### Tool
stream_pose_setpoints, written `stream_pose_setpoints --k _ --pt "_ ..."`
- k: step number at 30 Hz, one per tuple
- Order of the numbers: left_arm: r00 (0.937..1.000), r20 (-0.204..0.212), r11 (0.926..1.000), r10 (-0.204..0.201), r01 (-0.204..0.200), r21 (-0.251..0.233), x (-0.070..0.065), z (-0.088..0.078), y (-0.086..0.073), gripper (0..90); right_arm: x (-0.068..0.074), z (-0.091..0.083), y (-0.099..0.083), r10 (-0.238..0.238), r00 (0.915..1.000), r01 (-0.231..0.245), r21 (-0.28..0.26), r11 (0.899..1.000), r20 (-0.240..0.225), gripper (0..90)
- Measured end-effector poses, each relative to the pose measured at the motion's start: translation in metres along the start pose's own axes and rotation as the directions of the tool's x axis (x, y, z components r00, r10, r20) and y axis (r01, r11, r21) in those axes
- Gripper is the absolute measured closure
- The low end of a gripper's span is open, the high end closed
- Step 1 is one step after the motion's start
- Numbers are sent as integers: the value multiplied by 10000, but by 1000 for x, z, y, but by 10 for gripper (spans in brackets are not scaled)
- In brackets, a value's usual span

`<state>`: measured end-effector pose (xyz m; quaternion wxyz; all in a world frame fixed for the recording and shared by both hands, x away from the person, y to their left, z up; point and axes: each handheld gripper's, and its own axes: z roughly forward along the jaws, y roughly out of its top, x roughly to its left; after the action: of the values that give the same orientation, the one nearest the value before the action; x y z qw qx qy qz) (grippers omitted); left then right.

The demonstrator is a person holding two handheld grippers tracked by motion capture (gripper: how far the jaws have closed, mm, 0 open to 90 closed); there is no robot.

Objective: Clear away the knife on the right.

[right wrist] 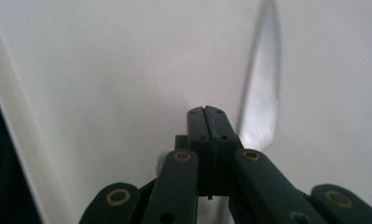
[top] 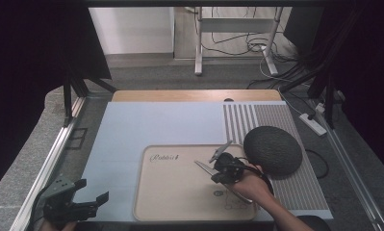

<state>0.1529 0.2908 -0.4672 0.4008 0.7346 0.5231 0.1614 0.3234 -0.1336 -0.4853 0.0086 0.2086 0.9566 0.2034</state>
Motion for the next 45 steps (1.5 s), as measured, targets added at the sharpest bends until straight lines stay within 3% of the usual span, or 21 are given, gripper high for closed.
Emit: stream_pose_setpoints --k 2,4,5,7,9,10,14,30,40,45 --pt "10000 10 10000 -26 26 -7 0 0 0 47 -2 19 11 -461 9981 444 411 9982 401 898" --pt "10000 20 10000 -28 28 -38 0 -1 -1 47 -5 23 11 -458 9980 438 481 9979 427 898" --pt "10000 20 10000 -17 17 -37 0 -1 -1 47 -11 24 9 -141 9994 129 375 9992 332 898" --pt "10000 21 10000 -28 29 -56 0 -1 -1 47 -17 21 5 5 9977 -37 471 9989 676 899" --pt "10000 24 10000 -26 26 -61 0 -1 -1 47 -20 19 2 215 9972 -248 454 9987 722 899" --pt "10000 18 10000 -5 5 -51 0 -1 -1 47 -26 15 -5 538 9949 -577 442 9974 849 899" --pt "10000 28 10000 21 -21 -50 0 -1 -1 47 -36 7 -18 955 9876 -1021 476 9936 1249 899" --pt "9999 8 9999 102 -102 -26 -1 -1 0 48 -57 -15 -59 2166 9669 -2234 372 9740 1347 899" --pt "10000 20 10000 95 -95 -21 -1 -1 0 48 -57 -18 -61 2178 9674 -2257 496 9729 1294 897" --pt "10000 44 10000 76 -76 6 -1 0 0 48 -58 -25 -57 2405 9654 -2397 -196 9706 1009 843"
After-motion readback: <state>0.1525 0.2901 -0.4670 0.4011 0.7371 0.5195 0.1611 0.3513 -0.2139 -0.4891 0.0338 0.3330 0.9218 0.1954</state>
